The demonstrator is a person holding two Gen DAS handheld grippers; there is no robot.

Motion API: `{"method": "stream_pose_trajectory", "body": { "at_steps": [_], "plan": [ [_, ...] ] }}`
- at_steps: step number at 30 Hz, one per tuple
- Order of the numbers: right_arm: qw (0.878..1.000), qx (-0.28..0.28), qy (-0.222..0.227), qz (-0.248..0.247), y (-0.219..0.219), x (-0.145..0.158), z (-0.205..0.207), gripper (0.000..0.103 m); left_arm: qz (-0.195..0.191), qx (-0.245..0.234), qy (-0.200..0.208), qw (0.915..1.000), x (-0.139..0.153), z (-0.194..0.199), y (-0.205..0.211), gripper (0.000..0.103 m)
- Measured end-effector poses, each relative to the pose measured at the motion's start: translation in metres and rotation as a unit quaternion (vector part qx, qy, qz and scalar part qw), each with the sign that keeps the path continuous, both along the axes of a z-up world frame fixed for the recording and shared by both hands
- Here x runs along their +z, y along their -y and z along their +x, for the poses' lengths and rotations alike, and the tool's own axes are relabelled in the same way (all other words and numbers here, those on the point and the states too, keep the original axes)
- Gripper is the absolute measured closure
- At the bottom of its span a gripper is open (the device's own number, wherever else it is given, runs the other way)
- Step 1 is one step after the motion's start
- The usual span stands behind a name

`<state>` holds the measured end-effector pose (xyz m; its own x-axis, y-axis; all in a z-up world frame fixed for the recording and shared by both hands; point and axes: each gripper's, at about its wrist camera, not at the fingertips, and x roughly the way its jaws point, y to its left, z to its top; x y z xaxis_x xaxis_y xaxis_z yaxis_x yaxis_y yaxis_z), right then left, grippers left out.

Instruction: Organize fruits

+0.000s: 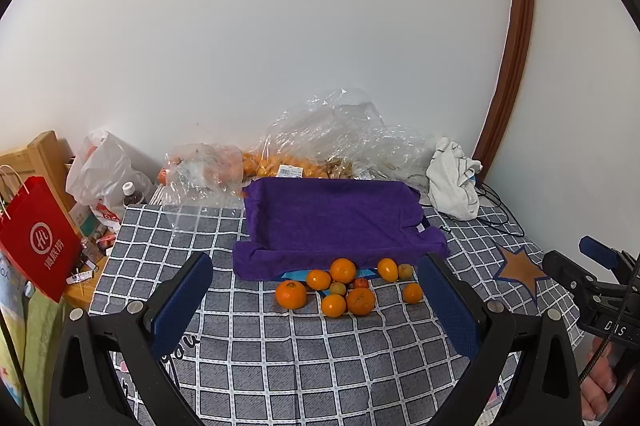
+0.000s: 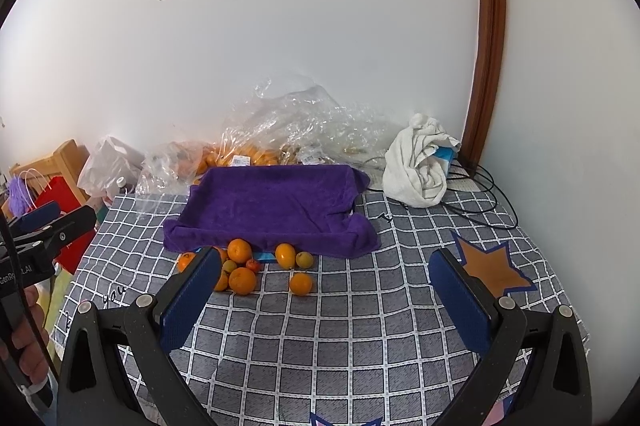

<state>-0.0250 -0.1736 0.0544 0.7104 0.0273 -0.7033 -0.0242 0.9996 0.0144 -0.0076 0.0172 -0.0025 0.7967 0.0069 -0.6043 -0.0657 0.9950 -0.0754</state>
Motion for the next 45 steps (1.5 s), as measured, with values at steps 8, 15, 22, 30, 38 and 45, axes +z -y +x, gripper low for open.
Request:
{"method": "stream_pose_trajectory", "body": {
  "at_steps": [8,15,22,30,38,45],
  "plan": [
    [1.0,-0.003,-0.001,0.004,0.0,0.0,0.0,0.001,0.001,-0.003,0.0,1.0,0.003,-0.004,-0.001,0.0],
    [1.0,-0.001,-0.003,0.002,-0.002,-0.001,0.002,0.001,0.003,-0.005,0.002,1.0,0.006,-0.007,-0.003,0.0],
    [1.0,0.003,-0.007,0.002,-0.004,-0.004,0.005,0.001,-0.002,-0.003,0.002,1.0,0.006,-0.007,-0.005,0.0],
    [1.0,0.002,-0.019,0.011,-0.003,-0.013,0.01,0.001,-0.004,-0.003,-0.008,1.0,-0.001,-0.002,-0.009,0.0],
    [0.999,0.004,-0.013,0.028,0.001,-0.03,0.019,0.001,-0.02,0.004,-0.015,0.9997,-0.021,0.005,-0.027,0.004],
    [1.0,0.013,-0.01,0.006,-0.001,-0.061,0.034,0.002,-0.021,0.013,-0.04,0.9989,-0.052,0.019,-0.046,0.018]
  ]
}}
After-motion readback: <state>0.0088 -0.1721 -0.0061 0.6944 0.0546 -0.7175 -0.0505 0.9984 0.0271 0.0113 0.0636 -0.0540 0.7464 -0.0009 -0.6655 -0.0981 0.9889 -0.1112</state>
